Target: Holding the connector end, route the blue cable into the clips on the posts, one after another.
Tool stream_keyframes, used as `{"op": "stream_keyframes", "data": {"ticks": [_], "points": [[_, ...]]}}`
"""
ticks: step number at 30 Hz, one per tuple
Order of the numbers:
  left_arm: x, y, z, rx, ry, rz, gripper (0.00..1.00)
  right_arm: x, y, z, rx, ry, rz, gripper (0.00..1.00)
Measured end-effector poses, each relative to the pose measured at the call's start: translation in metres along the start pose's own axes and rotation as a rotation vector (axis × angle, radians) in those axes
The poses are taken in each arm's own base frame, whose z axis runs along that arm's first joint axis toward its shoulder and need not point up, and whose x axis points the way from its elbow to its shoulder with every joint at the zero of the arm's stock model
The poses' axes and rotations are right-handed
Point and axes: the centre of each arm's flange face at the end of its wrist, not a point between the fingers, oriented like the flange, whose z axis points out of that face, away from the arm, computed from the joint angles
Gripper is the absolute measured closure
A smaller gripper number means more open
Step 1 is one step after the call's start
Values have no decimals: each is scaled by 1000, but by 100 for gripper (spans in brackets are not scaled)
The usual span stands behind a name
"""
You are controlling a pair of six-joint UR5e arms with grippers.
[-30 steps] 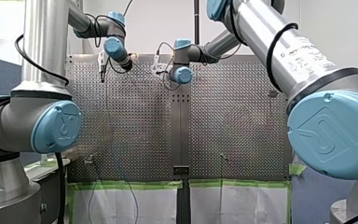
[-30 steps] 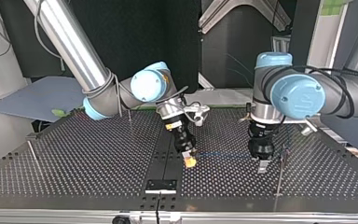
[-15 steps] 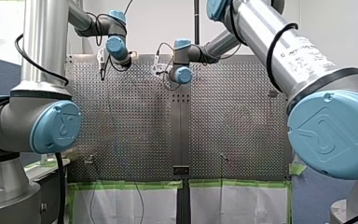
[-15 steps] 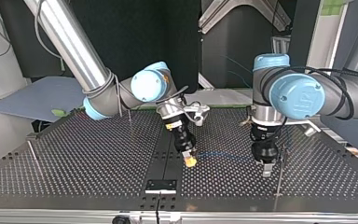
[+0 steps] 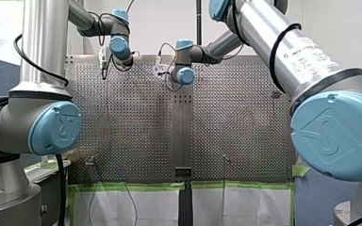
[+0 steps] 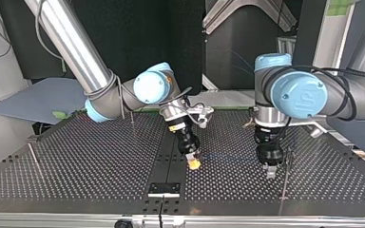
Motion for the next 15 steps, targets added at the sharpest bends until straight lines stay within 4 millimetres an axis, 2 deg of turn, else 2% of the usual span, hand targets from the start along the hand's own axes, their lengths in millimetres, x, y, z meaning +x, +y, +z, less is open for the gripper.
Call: {"op": "stream_keyframes", "data": {"ticks": [1, 2, 3, 15], "points": [[0, -1, 0, 1, -1, -2, 95, 0, 0, 0, 0, 0, 0, 100], [0, -1, -1, 1, -1, -2, 95, 0, 0, 0, -1, -1, 0, 100], [0, -2, -1, 2, -2, -3, 100, 0, 0, 0, -1, -1, 0, 100], [0, -7, -4, 11, 4, -9, 100, 0, 4, 0, -5, -2, -1, 100]]}}
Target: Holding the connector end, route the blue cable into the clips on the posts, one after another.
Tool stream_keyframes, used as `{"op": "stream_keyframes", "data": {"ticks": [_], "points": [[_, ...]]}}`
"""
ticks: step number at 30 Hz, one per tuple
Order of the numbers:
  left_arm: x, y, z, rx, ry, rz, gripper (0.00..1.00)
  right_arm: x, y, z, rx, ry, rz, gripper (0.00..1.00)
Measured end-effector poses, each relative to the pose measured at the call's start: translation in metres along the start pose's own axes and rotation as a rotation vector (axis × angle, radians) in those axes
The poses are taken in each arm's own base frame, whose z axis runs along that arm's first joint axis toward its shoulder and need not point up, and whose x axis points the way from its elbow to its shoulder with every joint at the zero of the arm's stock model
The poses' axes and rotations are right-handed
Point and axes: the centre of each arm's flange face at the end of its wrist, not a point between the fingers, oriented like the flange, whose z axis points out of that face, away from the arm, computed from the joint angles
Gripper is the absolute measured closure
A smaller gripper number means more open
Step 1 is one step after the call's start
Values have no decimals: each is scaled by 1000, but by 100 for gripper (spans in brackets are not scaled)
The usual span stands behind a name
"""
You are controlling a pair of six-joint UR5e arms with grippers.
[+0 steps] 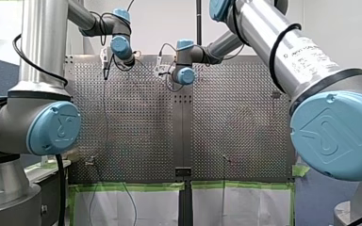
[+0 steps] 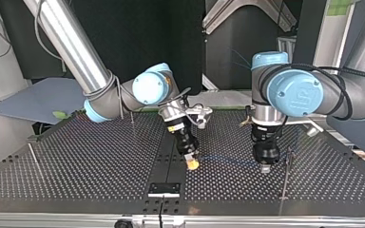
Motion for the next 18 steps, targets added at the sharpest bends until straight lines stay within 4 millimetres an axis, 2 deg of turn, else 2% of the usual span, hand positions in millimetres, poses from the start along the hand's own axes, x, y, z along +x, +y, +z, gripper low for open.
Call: {"op": "stream_keyframes", "data": {"ticks": [6, 7, 8, 9, 10, 11, 12, 13, 18], "points": [[1, 0, -1, -1, 11, -3, 100, 0, 0, 0, -1, -1, 0, 100], [1, 0, -2, -4, 14, -2, 89, 0, 1, 0, -1, -1, 0, 100], [2, 1, -2, -6, 16, -2, 89, 0, 1, 0, -1, -1, 0, 100], [2, 1, -2, -8, 18, -2, 75, 0, 1, 0, -1, -1, 0, 100], [2, 1, -2, -10, 21, -2, 68, 0, 1, 0, -1, -1, 0, 100], [2, 1, -3, -11, 23, -2, 68, 0, 1, 0, -1, -1, 0, 100], [2, 1, -3, -12, 24, -2, 58, 0, 1, 0, -1, -1, 0, 100], [3, 1, -3, -12, 27, -2, 54, 0, 1, 0, -1, -1, 0, 100], [3, 0, -4, -11, 31, -4, 54, 0, 1, 0, 0, -3, 0, 100]]}}
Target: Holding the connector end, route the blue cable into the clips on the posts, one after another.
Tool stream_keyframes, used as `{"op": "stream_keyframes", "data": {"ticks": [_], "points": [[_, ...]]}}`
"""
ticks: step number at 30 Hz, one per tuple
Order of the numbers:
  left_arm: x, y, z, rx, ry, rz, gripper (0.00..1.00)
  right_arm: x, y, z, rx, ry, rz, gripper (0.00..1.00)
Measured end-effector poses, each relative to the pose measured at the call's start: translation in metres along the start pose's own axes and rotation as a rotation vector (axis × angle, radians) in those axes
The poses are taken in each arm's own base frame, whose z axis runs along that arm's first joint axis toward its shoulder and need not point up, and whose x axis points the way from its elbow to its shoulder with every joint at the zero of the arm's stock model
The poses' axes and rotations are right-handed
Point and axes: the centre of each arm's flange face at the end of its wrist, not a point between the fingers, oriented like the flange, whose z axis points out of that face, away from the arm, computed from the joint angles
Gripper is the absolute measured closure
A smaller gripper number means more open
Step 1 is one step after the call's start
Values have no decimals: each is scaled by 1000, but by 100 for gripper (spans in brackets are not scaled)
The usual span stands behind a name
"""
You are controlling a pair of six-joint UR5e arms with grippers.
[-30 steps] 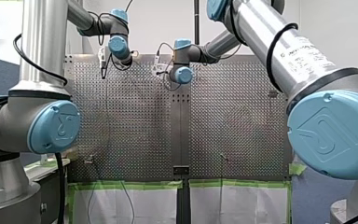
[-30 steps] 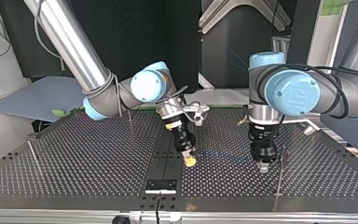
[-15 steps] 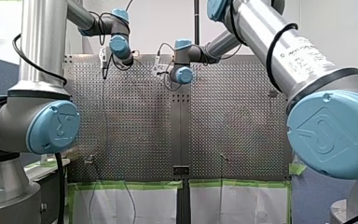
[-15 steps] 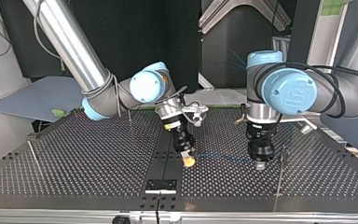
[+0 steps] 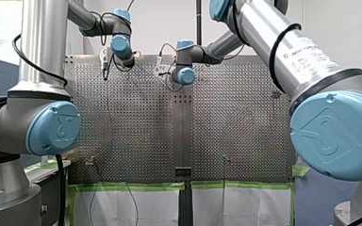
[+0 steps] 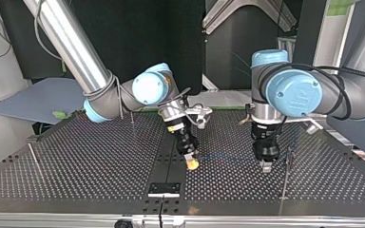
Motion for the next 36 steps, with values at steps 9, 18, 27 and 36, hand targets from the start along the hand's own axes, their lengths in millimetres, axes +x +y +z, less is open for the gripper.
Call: {"op": "stream_keyframes", "data": {"ticks": [9, 18, 27, 36], "points": [[0, -2, -1, 4, 2, -1, 83, 0, 0, 0, 0, 0, 0, 100], [0, -2, -1, 5, 3, 4, 100, 0, 0, 0, 0, -1, 0, 100], [1, -4, -2, 7, 5, -5, 100, -1, 1, -1, -2, -10, 1, 100], [17, -20, 0, 36, 32, -5, 100, -23, 12, -12, -23, -60, -1, 100]]}}
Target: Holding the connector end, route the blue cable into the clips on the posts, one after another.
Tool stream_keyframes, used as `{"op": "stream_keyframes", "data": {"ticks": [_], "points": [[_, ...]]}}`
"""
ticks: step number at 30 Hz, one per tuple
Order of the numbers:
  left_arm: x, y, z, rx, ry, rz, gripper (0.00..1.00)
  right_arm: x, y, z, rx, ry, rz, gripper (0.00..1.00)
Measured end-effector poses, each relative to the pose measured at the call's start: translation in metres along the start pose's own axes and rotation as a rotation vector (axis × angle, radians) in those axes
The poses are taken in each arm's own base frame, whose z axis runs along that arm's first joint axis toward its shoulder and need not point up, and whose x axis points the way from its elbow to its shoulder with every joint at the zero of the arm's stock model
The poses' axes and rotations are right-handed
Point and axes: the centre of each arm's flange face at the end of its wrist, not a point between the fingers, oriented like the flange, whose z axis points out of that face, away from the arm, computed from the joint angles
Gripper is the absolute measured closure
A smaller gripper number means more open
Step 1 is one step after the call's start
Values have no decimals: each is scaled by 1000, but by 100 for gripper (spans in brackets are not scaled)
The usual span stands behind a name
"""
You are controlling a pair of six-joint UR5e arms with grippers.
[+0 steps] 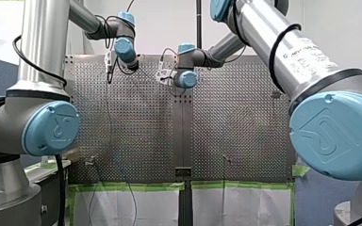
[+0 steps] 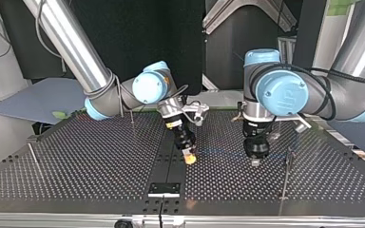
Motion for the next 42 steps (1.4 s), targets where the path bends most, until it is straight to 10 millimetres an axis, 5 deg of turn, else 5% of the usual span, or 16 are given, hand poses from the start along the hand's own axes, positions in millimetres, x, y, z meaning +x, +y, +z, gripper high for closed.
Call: {"op": "stream_keyframes", "data": {"ticks": [25, 42], "points": [[126, -98, 4, 57, 112, -3, 100, -66, 41, -34, -77, -135, -42, 100], [182, -103, -4, 58, 112, 12, 100, -128, 62, -76, -136, -202, -50, 100]]}}
